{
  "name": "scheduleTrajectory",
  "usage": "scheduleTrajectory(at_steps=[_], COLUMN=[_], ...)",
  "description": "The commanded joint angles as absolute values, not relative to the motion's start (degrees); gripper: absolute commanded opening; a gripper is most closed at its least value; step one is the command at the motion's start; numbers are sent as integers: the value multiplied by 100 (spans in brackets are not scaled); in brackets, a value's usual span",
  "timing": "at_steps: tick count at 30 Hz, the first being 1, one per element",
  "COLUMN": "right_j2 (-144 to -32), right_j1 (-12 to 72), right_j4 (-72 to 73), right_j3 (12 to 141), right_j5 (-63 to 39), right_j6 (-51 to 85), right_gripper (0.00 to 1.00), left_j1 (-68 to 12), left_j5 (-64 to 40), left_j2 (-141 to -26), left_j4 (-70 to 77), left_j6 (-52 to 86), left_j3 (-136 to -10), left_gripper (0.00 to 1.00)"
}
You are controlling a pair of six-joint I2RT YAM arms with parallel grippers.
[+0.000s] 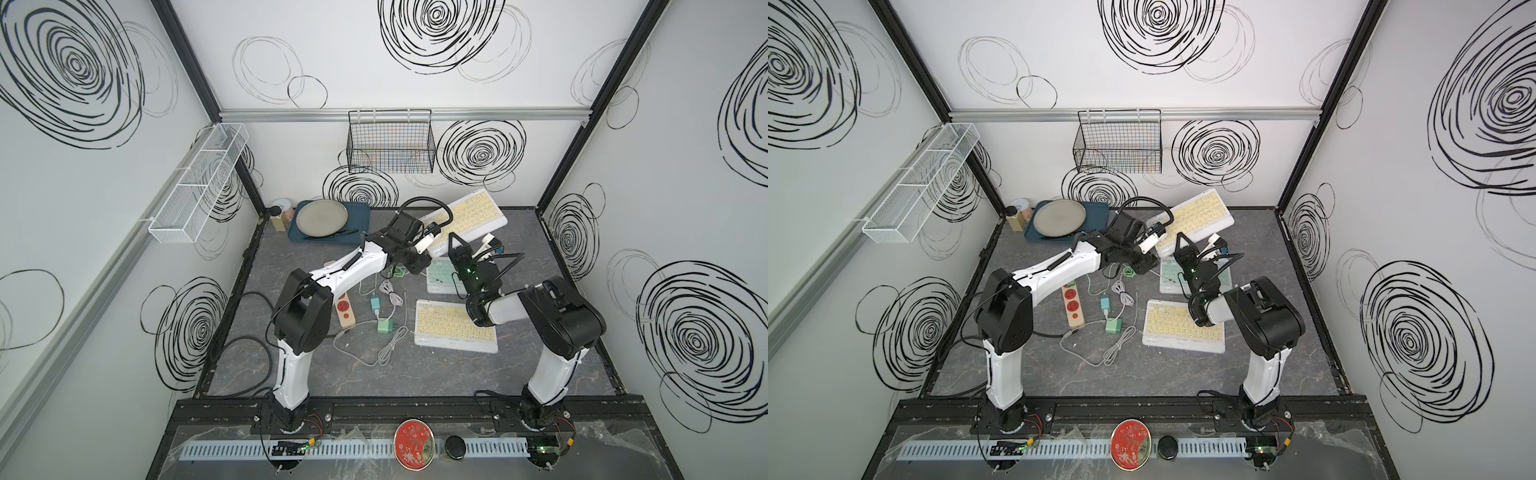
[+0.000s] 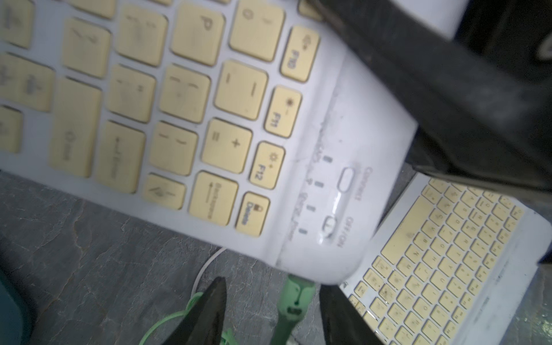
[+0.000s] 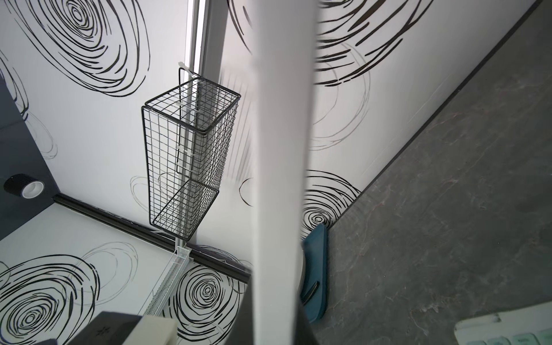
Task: Unplug the wireless keyboard
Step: Pick up the keyboard from the center of the board, then remove the power cord from the keyboard.
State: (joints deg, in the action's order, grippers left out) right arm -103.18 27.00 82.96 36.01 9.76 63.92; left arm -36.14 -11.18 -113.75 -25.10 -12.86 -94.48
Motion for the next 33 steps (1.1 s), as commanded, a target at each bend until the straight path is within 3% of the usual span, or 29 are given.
scheduleTrajectory(at_steps=[1,24,33], right_j2=[-9893,-9356,-9290], right_j1=[2786,2972,2944], right_j4=[8659,8210,7897], right_j3=[3530,3419,3477], right_j5=[1167,1445,1482], right_j6=[6112,5906,5968], right_gripper=[0,0,0], left_j1=[-3663,-3561,-3501], left_j5=[-1277,-1564,-1126], left_j2=[-11119,-10955,-10485], left_j4=[-2193,-1981,-1678], left_j6=[-1233,-1200,-1281], left_j3=[-9339,-9168,-8655], left_gripper=[54,49,56])
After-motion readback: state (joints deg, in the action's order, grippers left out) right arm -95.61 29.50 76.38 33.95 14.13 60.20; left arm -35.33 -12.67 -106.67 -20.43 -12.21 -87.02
